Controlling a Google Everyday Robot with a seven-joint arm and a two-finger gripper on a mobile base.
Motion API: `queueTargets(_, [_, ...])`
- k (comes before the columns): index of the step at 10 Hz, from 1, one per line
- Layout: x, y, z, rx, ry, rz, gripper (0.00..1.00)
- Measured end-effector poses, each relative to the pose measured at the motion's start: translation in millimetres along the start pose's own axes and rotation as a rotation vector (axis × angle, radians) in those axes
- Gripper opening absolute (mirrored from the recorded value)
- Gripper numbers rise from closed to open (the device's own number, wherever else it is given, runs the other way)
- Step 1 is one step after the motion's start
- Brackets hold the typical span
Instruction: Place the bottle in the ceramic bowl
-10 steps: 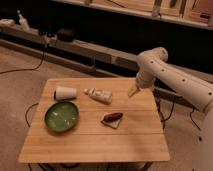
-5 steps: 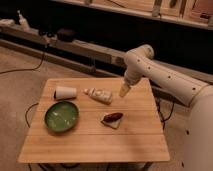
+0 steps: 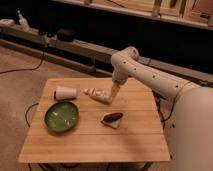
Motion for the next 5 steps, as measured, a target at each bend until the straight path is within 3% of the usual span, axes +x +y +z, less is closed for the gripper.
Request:
queueTargets(3, [9,-1,2,-0.004,0.012,-0.066,0.80])
queueTargets(4, [19,-5,5,0.002,0.021,-0.113,0.80])
queueTargets(5, [41,-15,17,0.024,0.035,-0.211,0.80])
